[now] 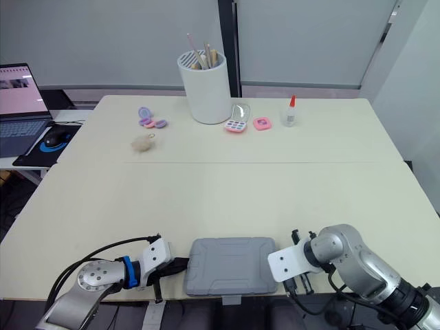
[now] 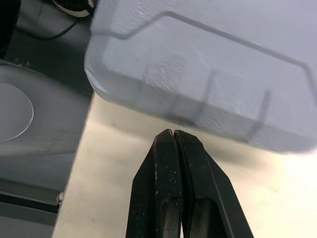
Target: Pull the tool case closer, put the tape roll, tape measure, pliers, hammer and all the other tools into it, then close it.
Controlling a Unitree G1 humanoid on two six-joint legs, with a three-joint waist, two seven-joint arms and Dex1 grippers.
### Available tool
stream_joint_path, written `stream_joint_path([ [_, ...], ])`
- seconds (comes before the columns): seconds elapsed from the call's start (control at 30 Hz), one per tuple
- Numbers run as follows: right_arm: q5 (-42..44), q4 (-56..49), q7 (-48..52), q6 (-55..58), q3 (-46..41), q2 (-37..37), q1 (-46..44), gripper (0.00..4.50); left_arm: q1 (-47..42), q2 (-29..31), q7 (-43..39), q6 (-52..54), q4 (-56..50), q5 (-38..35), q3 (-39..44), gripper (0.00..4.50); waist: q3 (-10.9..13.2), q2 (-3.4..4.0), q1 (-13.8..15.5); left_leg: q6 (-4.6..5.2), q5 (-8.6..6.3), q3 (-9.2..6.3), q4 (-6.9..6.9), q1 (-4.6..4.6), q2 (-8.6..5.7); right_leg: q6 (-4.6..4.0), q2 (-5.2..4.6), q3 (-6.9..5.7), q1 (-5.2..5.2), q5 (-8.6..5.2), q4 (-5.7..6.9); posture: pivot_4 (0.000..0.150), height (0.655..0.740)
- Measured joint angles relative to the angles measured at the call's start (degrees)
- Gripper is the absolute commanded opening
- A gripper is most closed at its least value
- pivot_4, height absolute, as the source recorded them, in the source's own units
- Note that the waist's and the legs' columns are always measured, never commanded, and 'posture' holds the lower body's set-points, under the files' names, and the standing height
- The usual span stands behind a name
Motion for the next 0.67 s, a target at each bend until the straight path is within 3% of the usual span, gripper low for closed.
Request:
stream_joint_path([
  [0.13,3.9,-0.5,0.1,-0.9,-5.9,-3.8,2.1,0.02,1.0,3.1,-1.2,1.3,0.5,-2.0,3.7,0.00,0.0,-0.03,-0.2,0.00,0.00,-0.02,-0.01,0.01,0.07,-0.02,0.04,-0.02,-0.03,-0.01,0.06,0.150,0.7366],
  [0.47,25.7,1.0,8.2,-1.0,-31.6,-15.9,5.7,0.02,5.2,17.3,-8.7,9.1,-5.0,-10.9,21.7,0.00,0.2,-0.19,-0.3,0.00,0.00,0.04,-0.05,0.01,0.03,-0.03,-0.05,0.00,-0.03,-0.01,0.01,0.150,0.7366],
  [0.67,28.6,4.7,10.0,-2.6,-35.3,-18.3,6.2,0.02,5.4,19.2,-11.7,12.7,-6.9,-13.5,24.3,0.00,0.2,-0.19,-0.4,0.00,0.00,0.06,-0.06,0.00,0.04,-0.04,-0.03,0.02,-0.07,-0.02,0.01,0.150,0.7366],
])
